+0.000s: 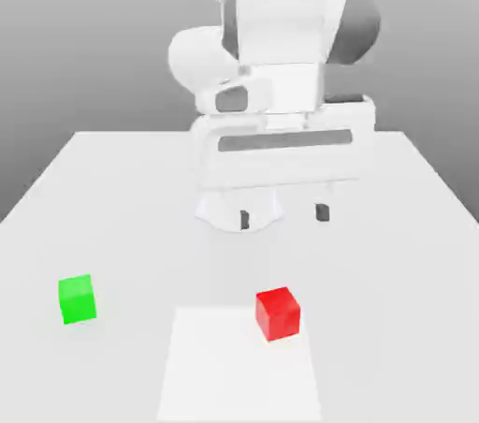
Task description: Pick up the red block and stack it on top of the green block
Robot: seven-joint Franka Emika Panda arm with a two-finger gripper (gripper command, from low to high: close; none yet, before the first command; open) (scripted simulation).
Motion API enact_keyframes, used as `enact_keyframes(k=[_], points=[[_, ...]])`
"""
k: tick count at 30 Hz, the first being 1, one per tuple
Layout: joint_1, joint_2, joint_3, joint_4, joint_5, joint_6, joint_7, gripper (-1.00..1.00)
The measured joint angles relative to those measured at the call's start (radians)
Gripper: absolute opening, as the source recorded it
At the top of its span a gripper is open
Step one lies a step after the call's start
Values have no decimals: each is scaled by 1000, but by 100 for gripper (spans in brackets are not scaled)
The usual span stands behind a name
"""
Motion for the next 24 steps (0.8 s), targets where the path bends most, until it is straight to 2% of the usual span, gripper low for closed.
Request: enact_keyframes(k=[3, 9, 10, 17, 24], points=[[14, 152, 9, -73, -9, 111, -21, 0], [25, 386, -2, -60, -30, 306, -11, 0], [27, 411, -4, -57, -31, 327, -11, -100], [25, 411, -3, -57, -35, 327, -7, -100], [31, 182, -3, -89, -14, 130, -23, -100]])
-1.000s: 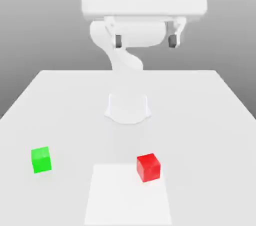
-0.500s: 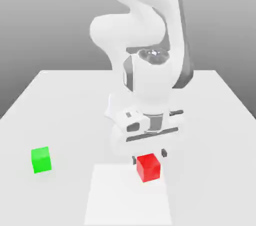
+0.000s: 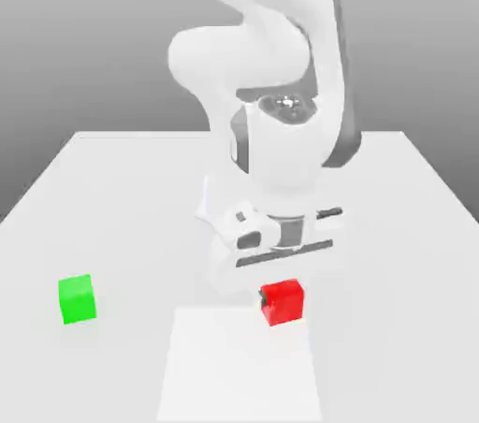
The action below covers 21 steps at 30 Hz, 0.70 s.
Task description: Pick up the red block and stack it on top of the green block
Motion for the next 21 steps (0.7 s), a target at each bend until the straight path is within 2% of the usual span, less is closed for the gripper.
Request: enact_keyframes(k=[13, 16, 19, 20, 21], points=[[-451, -71, -317, 100, -71, -165, 392, -100], [-504, 10, -365, 127, -12, -114, 402, -100], [-532, 115, -330, 135, 90, -24, 337, -100], [-542, 147, -313, 137, 124, 5, 313, 100], [-542, 147, -313, 137, 124, 5, 313, 100]])
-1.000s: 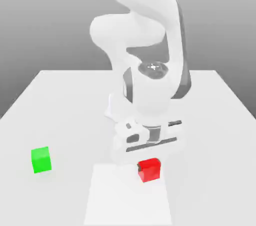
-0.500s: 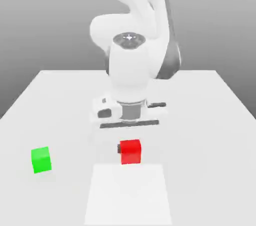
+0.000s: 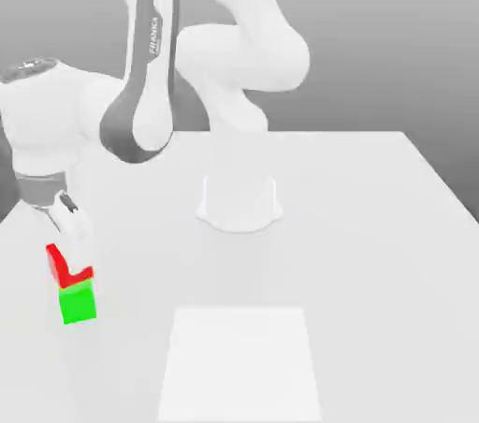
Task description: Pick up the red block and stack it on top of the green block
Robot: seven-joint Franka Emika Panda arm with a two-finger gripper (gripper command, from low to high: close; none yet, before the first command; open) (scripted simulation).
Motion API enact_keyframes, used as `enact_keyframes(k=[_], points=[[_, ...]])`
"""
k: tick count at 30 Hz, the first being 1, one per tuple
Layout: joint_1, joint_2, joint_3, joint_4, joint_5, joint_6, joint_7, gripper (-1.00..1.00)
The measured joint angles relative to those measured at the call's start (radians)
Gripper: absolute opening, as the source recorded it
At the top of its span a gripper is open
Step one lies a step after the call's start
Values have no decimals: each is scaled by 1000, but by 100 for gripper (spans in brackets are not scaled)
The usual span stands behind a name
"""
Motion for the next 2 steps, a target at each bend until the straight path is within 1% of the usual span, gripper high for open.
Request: enact_keyframes(k=[2], points=[[0, 0, 0, 0, 0, 0, 0, 100]])
